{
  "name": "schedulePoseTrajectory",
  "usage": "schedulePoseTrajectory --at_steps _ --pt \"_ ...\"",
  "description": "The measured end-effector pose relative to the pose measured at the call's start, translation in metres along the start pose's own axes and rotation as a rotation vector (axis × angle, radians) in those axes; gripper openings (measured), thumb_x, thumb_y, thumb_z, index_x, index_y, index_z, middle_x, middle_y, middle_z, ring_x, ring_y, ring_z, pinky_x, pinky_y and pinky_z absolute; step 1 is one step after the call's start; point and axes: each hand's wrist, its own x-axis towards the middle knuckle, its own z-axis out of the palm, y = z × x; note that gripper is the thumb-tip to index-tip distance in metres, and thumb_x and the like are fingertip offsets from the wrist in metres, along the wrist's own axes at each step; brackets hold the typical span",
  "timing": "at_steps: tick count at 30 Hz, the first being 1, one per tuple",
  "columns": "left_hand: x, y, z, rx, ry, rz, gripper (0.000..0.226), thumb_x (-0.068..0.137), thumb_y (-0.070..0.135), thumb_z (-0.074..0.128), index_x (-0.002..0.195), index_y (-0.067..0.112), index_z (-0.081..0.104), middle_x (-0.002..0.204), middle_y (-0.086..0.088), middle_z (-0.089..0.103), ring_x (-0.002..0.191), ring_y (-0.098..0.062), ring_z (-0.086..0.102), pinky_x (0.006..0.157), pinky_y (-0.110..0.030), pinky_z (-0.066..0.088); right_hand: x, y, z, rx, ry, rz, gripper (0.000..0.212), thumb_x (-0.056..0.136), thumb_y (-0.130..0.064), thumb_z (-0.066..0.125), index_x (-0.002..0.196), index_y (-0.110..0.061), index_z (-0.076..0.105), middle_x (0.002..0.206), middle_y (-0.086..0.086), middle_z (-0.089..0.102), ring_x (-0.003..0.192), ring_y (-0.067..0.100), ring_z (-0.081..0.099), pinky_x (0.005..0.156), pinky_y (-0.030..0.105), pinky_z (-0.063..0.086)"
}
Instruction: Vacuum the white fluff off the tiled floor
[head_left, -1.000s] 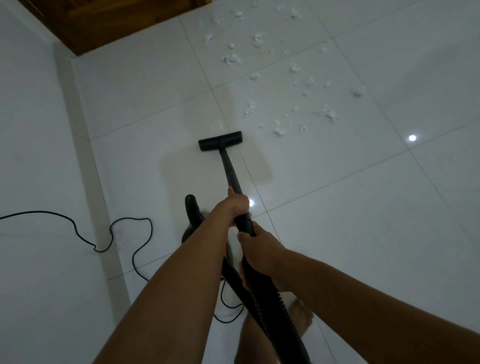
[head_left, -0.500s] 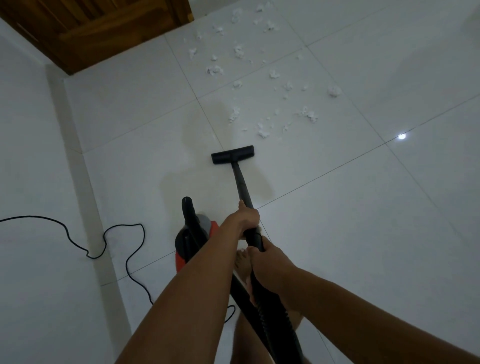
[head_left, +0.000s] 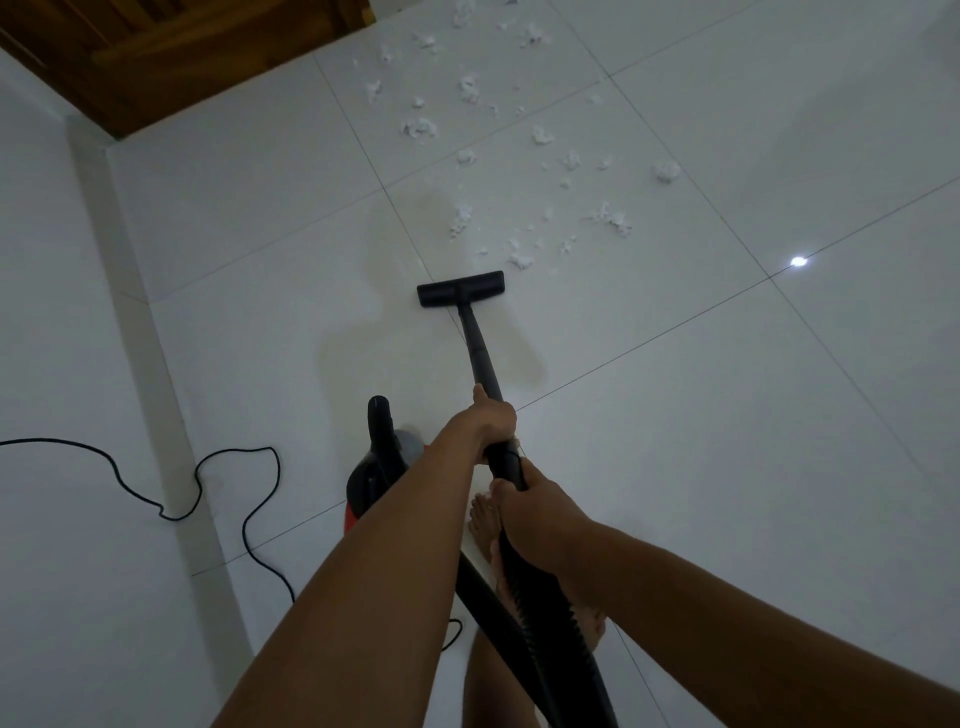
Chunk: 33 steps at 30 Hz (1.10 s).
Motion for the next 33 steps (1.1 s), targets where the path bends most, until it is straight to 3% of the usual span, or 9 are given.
schedulePoseTrajectory --at_steps 4,11,15,19,22,26,30,33 --pt "0.006 0.010 -0.005 -0.008 0.006 0.005 0.077 0.105 0.013 0.033 0.159 0.036 -0.017 0.090 -0.013 0.059 0.075 -0.018 0.058 0.093 -0.039 0.056 0.009 -0.006 -0.002 0.000 -0.008 -0.004 0.046 0.109 -0.028 0.040 0.154 -0.025 0.033 0.060 0.001 0.060 0.028 0.003 0.054 0.032 0.012 0.040" --pt "0.015 0.030 -0.018 -0.001 0.009 0.016 0.077 0.105 0.012 0.032 0.158 0.036 -0.018 0.090 -0.013 0.058 0.073 -0.016 0.056 0.081 -0.035 0.055 0.026 -0.025 -0.004 -0.011 -0.021 -0.005 0.047 0.110 -0.029 0.038 0.155 -0.026 0.029 0.066 0.004 0.060 0.028 0.003 0.053 0.033 0.012 0.041" --pt "0.020 0.039 -0.025 -0.009 0.010 0.022 0.076 0.105 0.012 0.032 0.159 0.036 -0.017 0.107 -0.017 0.058 0.085 -0.020 0.056 0.096 -0.041 0.054 0.031 -0.035 -0.004 0.007 -0.039 -0.011 0.046 0.109 -0.029 0.038 0.155 -0.027 0.029 0.061 0.004 0.059 0.029 0.006 0.053 0.034 0.013 0.041" --pt "0.025 0.048 -0.030 -0.024 0.008 0.020 0.075 0.107 0.015 0.032 0.158 0.037 -0.017 0.110 -0.015 0.056 0.078 -0.017 0.054 0.088 -0.035 0.054 0.038 -0.045 -0.005 -0.037 -0.018 -0.032 0.045 0.109 -0.028 0.037 0.155 -0.027 0.031 0.064 0.003 0.058 0.027 0.002 0.050 0.033 0.011 0.038" --pt "0.030 0.057 -0.035 -0.009 0.007 0.024 0.076 0.107 0.015 0.033 0.158 0.036 -0.019 0.109 -0.014 0.054 0.088 -0.020 0.055 0.095 -0.038 0.055 0.043 -0.054 -0.007 -0.008 -0.029 -0.028 0.044 0.110 -0.027 0.037 0.153 -0.027 0.032 0.059 0.002 0.056 0.027 0.003 0.049 0.033 0.011 0.038" --pt "0.035 0.069 -0.042 0.019 0.020 0.028 0.075 0.108 0.016 0.033 0.158 0.035 -0.019 0.110 -0.016 0.056 0.093 -0.022 0.058 0.089 -0.037 0.055 0.050 -0.067 -0.009 -0.040 -0.014 -0.046 0.044 0.110 -0.027 0.037 0.154 -0.027 0.032 0.062 0.001 0.055 0.026 -0.001 0.047 0.032 0.010 0.036" --pt "0.042 0.081 -0.050 -0.008 0.028 0.026 0.074 0.108 0.016 0.033 0.159 0.036 -0.017 0.113 -0.016 0.056 0.094 -0.023 0.056 0.101 -0.043 0.054 0.057 -0.081 -0.010 -0.008 -0.031 -0.042 0.046 0.110 -0.026 0.036 0.156 -0.027 0.029 0.061 0.002 0.053 0.026 -0.001 0.047 0.032 0.010 0.036" --pt "0.047 0.090 -0.055 -0.001 0.028 0.032 0.075 0.108 0.014 0.034 0.159 0.035 -0.016 0.127 -0.021 0.059 0.095 -0.023 0.056 0.102 -0.045 0.054 0.064 -0.089 -0.010 -0.010 -0.028 -0.032 0.048 0.110 -0.028 0.036 0.157 -0.029 0.026 0.062 0.003 0.054 0.027 0.000 0.048 0.034 0.011 0.038"
